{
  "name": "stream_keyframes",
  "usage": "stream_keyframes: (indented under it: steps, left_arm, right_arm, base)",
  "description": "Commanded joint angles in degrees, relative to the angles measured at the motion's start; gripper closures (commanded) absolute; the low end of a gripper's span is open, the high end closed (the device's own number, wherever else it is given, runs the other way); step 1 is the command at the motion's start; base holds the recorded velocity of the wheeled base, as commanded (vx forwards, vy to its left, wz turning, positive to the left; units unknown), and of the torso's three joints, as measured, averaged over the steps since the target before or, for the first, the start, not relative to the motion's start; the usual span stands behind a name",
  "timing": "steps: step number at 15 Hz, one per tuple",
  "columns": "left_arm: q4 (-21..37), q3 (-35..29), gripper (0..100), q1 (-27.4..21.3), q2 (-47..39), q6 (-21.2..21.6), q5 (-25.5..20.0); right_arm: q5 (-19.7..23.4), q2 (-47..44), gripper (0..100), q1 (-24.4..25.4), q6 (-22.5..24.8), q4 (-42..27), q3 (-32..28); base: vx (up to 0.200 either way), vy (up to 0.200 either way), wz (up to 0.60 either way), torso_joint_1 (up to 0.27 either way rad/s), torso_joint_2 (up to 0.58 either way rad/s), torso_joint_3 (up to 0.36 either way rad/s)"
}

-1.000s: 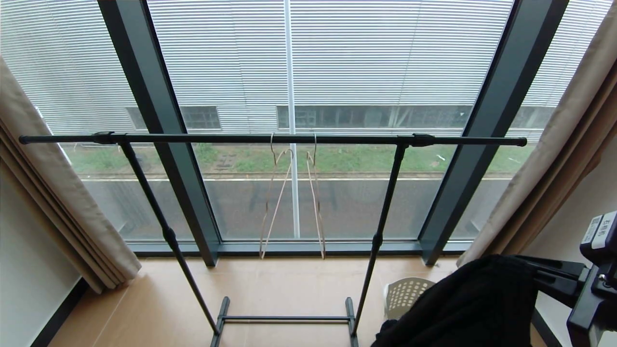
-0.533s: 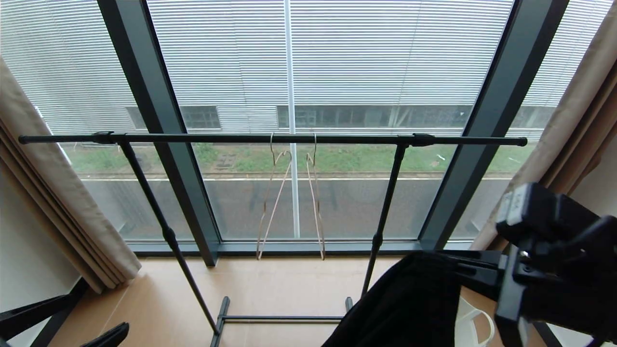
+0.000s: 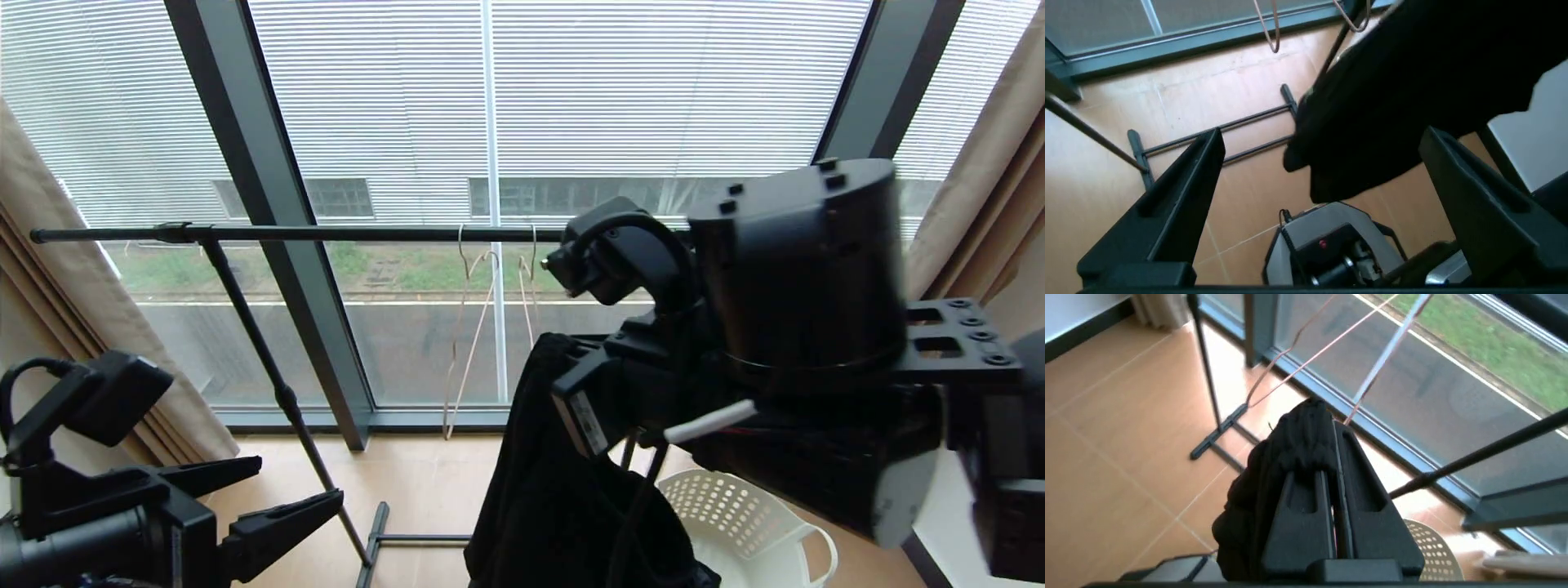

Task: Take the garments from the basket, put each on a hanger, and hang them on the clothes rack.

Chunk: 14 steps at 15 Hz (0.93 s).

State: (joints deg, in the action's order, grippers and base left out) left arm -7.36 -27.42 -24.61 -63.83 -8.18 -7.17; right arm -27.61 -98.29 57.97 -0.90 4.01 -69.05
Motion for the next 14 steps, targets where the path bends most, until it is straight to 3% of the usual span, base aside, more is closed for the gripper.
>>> stream_keyframes:
  steps: [1,4,10,14]
  left_arm:
    - [-1.34,-4.66,0,-4.74,-8.24,-2.37,4.0]
    - [-7.14,-7.39,0,-8.17,-14.04,-4.92,7.52]
    - [-12.41,-12.31,0,-16.52,-24.76,-7.82,12.88]
    - [-13.38,-16.35,0,-20.83,-30.13,-10.98,13.5]
  right_arm:
    - [-5.79,-9.55,100,0.04,-2.97,0.03,-7.59]
    - [-6.23,-11.04,100,-2.24,-4.46,-0.06,-10.58]
    - [-6.31,-10.08,100,-3.12,-4.99,-0.06,-11.11]
    - [-6.49,-9.9,100,-2.86,-4.9,-0.06,-11.11]
  base:
    - [0.0,0.0,0.0,0.0,0.0,0.0]
    - [0.0,0.0,0.0,0.0,0.0,0.0]
    - [0.0,0.0,0.0,0.0,0.0,0.0]
    - [0.0,0.0,0.0,0.0,0.0,0.0]
